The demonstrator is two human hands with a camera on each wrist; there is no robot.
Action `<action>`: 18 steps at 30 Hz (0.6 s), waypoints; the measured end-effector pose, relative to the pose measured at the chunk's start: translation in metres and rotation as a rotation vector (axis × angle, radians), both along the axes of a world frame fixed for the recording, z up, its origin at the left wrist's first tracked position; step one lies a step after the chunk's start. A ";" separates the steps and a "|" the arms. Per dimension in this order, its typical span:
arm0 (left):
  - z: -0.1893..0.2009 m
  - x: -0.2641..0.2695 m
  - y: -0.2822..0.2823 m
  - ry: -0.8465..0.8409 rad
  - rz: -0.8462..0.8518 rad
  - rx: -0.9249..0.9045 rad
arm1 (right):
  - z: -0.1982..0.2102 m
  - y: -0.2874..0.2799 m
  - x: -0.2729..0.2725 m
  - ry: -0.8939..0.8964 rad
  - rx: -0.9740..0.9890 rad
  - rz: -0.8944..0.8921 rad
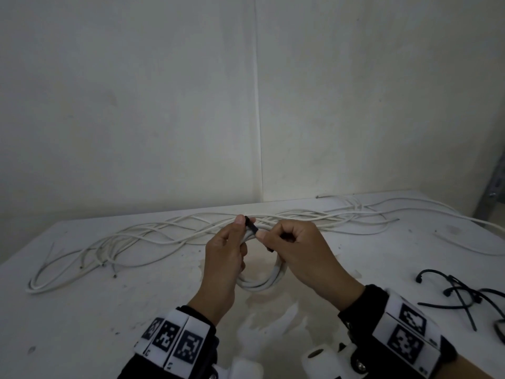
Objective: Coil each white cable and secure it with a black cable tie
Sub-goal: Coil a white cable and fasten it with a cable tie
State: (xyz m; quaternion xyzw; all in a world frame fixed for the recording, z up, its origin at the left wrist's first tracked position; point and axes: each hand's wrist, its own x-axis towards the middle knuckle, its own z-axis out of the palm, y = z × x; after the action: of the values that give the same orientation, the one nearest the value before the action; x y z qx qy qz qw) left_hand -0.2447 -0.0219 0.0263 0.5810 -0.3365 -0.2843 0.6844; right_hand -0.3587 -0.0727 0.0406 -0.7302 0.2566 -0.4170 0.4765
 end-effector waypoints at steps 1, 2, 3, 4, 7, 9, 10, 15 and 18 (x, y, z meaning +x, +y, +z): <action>0.001 0.000 0.001 -0.001 0.003 -0.005 | 0.001 0.001 0.001 -0.007 -0.003 0.002; 0.001 0.001 0.001 -0.001 0.006 -0.011 | 0.003 0.001 0.002 -0.011 -0.007 0.002; 0.002 0.001 0.001 -0.001 0.008 -0.016 | 0.004 0.002 0.003 -0.013 -0.011 0.000; 0.002 0.001 0.001 -0.006 0.010 -0.021 | 0.004 0.002 0.004 -0.015 -0.014 -0.004; 0.001 -0.001 0.002 -0.062 0.010 -0.035 | 0.003 0.000 0.009 -0.009 -0.043 -0.055; 0.000 -0.003 0.003 -0.069 0.000 -0.031 | 0.000 0.000 0.014 -0.011 -0.060 -0.099; 0.000 -0.003 0.004 -0.056 -0.004 -0.029 | -0.001 0.001 0.016 -0.013 -0.075 -0.107; 0.005 0.006 0.003 0.006 0.019 -0.049 | -0.003 0.009 0.014 -0.002 -0.186 -0.067; 0.006 0.003 0.004 -0.025 0.017 -0.063 | -0.005 0.011 0.014 -0.021 -0.207 -0.087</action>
State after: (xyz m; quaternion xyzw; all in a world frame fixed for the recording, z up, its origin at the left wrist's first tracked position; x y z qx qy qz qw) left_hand -0.2413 -0.0177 0.0319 0.5657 -0.3490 -0.2605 0.7002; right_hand -0.3443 -0.0614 0.0359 -0.7592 0.2386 -0.4694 0.3826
